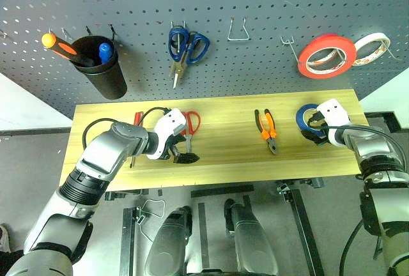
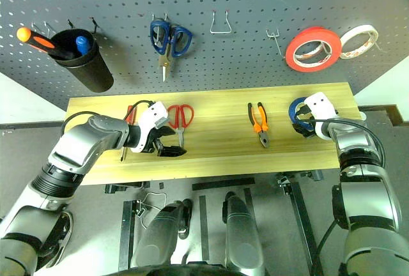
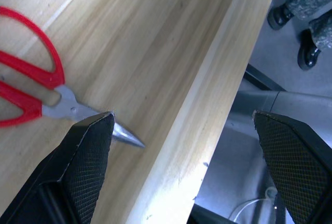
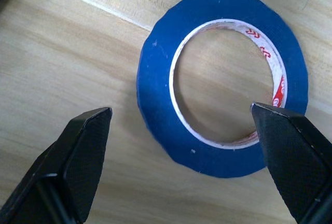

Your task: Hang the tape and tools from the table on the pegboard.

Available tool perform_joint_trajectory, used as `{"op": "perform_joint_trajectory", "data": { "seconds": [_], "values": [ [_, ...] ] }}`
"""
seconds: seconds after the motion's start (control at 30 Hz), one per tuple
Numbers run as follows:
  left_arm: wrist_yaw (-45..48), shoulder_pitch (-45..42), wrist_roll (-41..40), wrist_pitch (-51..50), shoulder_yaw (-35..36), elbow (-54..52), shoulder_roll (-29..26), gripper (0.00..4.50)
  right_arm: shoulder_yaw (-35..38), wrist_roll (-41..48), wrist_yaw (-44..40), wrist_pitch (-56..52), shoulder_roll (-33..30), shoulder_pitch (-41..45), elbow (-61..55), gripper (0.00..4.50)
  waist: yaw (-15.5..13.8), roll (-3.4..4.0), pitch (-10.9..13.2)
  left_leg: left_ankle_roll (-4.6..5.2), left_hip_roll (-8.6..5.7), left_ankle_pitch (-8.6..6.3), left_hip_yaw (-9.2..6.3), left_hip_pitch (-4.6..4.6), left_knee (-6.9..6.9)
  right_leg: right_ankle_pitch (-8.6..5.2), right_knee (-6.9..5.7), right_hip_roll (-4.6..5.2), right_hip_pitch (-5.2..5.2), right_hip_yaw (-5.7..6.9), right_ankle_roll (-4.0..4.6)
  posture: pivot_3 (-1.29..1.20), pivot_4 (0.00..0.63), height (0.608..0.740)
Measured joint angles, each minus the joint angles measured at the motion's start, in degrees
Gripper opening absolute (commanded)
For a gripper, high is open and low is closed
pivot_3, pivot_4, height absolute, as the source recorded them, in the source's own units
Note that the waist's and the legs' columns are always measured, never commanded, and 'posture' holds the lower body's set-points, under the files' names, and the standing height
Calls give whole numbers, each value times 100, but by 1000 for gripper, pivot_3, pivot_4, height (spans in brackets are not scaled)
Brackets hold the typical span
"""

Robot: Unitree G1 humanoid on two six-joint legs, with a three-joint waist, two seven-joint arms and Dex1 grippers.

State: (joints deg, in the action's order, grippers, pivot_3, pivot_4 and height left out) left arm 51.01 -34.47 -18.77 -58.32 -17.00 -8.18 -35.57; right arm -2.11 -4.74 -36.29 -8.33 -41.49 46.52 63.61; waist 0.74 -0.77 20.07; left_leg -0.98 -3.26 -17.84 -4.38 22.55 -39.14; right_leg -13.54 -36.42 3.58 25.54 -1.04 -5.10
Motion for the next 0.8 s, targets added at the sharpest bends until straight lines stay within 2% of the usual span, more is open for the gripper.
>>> {"op": "perform_joint_trajectory", "data": {
  "seconds": [0.4,0.8],
  "values": [
    [-173,263,-320,-439,158,-583,-98,4450,-114,-350,-50,304,30,432,787,4500,-1,-8,145,-1,0,1,0,3,3,0,0,0,1,0,0,109,437,740],
    [-448,384,-704,-1082,467,-1286,-326,4450,-94,-419,-180,373,45,575,954,4500,-11,-84,293,-3,1,1,-2,-5,1,0,-2,0,-5,0,0,155,481,740]
  ]
}}
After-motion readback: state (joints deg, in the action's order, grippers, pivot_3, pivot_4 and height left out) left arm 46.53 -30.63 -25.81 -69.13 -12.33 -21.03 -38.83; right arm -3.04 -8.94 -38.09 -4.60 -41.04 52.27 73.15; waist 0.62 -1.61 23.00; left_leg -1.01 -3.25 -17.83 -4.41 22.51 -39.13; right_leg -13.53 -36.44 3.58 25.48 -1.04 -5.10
